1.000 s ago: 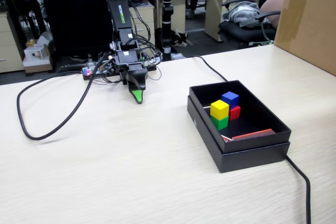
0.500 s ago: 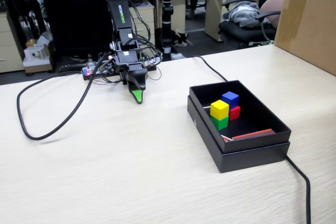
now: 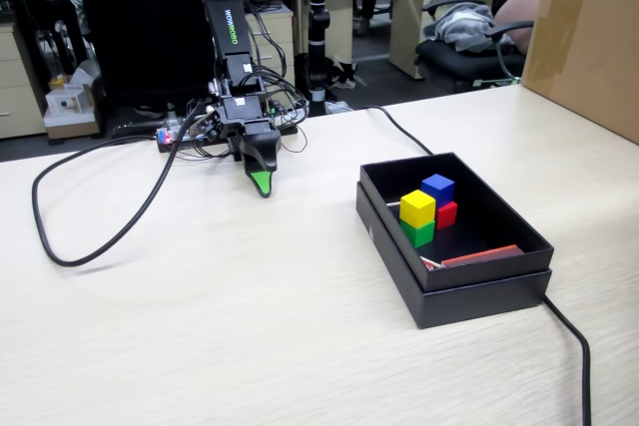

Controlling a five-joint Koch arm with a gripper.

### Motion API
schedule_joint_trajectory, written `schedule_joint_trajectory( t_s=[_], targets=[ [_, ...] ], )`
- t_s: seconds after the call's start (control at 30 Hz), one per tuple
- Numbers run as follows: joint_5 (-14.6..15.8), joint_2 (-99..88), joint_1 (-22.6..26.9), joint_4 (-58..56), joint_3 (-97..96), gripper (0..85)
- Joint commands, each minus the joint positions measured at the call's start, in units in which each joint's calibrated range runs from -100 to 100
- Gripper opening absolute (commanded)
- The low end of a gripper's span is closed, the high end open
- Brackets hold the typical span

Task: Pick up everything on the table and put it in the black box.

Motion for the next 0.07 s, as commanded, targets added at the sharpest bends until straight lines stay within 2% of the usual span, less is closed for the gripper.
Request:
schedule_joint_trajectory(
  t_s=[0.0, 0.03],
  targets=[
    [-0.54, 0.0, 0.0, -1.63, -1.95, 48.7],
    [-0.54, 0.0, 0.0, -1.63, -1.95, 48.7]
  ],
)
